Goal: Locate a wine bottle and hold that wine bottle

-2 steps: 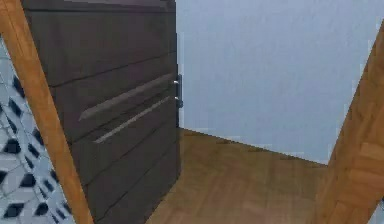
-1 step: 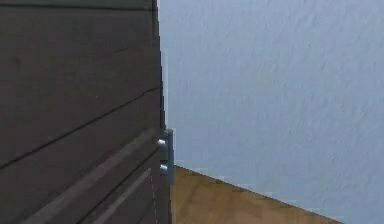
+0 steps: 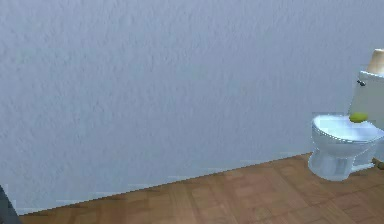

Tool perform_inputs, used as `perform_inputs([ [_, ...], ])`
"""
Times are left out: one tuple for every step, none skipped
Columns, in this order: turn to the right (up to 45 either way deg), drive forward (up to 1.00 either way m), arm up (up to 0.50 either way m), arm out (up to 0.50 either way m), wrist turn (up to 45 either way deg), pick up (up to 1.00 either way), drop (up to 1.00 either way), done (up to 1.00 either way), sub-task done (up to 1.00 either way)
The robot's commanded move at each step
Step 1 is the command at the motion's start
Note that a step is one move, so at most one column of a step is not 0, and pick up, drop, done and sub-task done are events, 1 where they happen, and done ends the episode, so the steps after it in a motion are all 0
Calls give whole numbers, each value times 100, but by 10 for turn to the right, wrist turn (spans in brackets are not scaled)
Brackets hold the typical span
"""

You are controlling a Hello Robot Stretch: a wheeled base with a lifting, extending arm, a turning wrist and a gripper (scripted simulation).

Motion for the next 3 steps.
perform_inputs([
  [0,5,0,0,0,0,0,0,0],
  [-150,0,0,0,0,0,0,0,0],
  [0,45,0,0,0,0,0,0,0],
])
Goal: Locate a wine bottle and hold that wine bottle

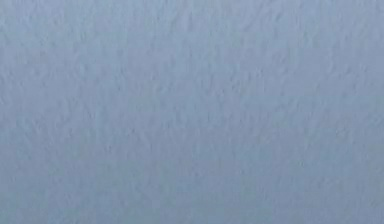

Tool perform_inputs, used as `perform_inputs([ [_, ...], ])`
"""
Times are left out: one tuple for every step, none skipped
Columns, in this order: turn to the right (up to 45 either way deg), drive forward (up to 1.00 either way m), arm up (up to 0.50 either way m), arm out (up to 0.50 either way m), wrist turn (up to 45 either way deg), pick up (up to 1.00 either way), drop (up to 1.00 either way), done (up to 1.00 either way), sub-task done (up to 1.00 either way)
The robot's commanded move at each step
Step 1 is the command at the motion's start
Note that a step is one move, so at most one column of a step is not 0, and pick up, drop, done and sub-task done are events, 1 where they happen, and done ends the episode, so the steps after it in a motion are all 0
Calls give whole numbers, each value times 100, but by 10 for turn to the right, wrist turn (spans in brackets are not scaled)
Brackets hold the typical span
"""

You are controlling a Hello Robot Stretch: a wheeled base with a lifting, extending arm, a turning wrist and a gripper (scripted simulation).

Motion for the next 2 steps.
perform_inputs([
  [-360,0,0,0,0,0,0,0,0],
  [0,55,0,0,0,0,0,0,0],
])
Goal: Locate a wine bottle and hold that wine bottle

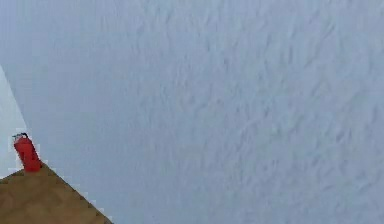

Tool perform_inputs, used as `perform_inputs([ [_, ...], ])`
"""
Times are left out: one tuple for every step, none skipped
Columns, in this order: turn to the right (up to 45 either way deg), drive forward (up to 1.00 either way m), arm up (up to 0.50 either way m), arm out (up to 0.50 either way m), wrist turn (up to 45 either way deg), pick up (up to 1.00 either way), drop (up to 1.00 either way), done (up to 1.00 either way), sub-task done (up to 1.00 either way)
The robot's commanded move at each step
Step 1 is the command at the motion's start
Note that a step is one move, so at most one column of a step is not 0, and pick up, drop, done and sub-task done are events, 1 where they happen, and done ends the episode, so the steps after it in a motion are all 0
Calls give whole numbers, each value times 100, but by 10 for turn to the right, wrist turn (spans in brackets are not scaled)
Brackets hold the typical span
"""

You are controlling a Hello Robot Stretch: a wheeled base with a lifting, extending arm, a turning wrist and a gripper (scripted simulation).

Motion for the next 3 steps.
perform_inputs([
  [-450,0,0,0,0,0,0,0,0],
  [-60,0,0,0,0,0,0,0,0],
  [-30,0,0,0,0,0,0,0,0],
])
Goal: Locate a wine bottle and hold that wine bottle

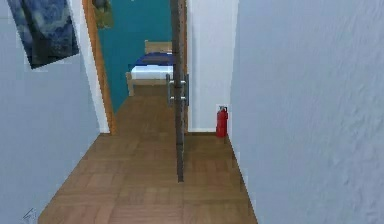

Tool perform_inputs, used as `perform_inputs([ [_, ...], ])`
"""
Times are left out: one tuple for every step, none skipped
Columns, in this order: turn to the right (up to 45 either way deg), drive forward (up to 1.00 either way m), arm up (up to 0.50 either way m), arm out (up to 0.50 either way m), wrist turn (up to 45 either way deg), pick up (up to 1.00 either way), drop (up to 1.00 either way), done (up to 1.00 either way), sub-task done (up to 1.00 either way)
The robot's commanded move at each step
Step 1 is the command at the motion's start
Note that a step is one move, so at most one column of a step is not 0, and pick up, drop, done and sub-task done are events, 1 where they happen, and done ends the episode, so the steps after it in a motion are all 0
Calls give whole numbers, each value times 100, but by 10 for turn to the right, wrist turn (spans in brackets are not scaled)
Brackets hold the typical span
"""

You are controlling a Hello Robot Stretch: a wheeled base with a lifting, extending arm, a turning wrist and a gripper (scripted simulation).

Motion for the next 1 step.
perform_inputs([
  [450,0,0,0,0,0,0,0,0],
])
